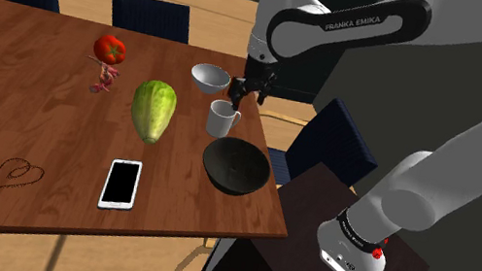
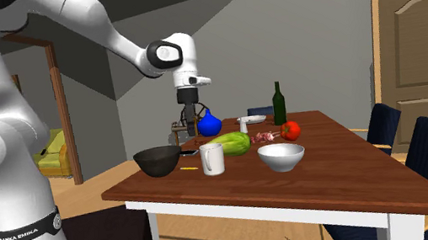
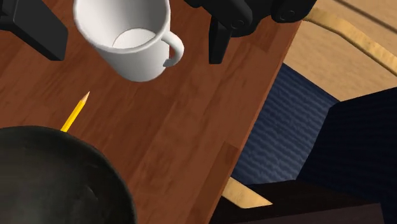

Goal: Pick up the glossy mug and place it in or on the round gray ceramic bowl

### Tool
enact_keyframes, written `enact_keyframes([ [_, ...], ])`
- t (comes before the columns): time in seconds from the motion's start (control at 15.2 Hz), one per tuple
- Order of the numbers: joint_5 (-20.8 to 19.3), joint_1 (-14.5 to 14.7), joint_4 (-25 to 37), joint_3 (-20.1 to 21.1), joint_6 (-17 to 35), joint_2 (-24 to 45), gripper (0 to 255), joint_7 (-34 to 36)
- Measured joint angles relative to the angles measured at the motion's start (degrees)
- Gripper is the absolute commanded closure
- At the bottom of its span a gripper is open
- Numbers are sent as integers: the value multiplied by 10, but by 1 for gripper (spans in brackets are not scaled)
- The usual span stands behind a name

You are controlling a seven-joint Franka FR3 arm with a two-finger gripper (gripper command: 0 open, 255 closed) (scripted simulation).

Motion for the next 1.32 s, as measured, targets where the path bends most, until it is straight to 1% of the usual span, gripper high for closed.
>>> enact_keyframes([
  [0.33, -32, 12, 72, 22, 43, 109, 0, 57],
  [0.53, -52, 20, 113, 27, 56, 161, 0, 83],
  [0.99, -68, 23, 101, 24, 105, 200, 0, 97],
  [1.32, -69, 23, 99, 24, 110, 203, 0, 98],
])
